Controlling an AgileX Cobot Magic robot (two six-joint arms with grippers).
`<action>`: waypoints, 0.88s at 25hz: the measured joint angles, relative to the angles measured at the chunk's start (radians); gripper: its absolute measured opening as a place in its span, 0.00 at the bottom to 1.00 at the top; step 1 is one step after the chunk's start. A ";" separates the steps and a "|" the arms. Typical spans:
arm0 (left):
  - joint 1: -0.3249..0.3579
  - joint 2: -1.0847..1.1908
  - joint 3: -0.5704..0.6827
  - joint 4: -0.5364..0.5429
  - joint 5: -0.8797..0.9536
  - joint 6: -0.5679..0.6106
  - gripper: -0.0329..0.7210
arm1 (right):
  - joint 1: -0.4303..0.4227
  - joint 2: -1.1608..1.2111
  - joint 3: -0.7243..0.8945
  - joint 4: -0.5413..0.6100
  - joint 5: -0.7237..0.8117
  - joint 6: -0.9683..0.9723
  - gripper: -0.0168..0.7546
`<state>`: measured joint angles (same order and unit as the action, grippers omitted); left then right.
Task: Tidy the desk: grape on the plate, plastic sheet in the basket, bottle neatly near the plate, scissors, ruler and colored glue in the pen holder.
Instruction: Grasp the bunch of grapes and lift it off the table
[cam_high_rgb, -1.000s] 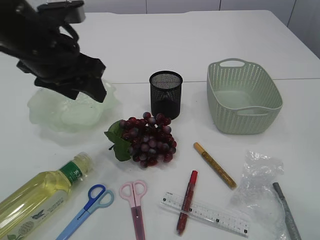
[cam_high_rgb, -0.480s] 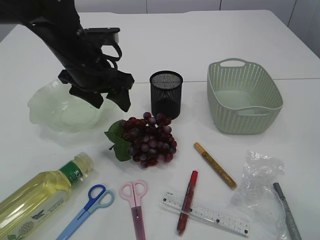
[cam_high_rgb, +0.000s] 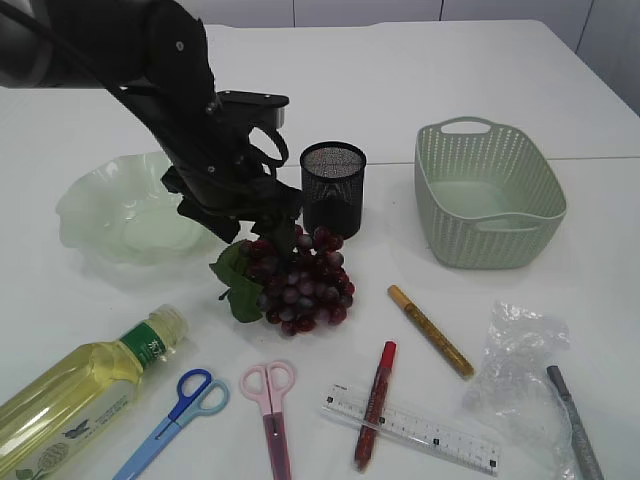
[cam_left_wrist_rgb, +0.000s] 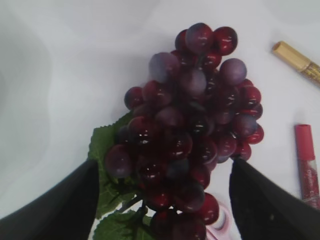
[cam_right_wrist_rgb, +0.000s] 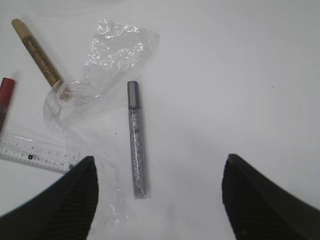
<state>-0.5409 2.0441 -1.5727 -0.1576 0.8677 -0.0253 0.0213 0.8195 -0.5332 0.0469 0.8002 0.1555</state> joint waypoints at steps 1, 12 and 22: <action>0.000 0.005 0.000 0.000 -0.002 0.001 0.83 | 0.000 0.000 0.000 0.000 0.000 0.000 0.75; -0.006 0.079 0.000 0.018 -0.052 0.002 0.84 | 0.000 0.002 0.000 0.000 0.000 -0.004 0.75; -0.006 0.118 -0.002 -0.002 -0.060 0.002 0.68 | 0.000 0.010 0.000 0.000 0.000 -0.006 0.75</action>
<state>-0.5471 2.1618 -1.5745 -0.1600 0.8081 -0.0229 0.0213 0.8293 -0.5332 0.0469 0.8002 0.1494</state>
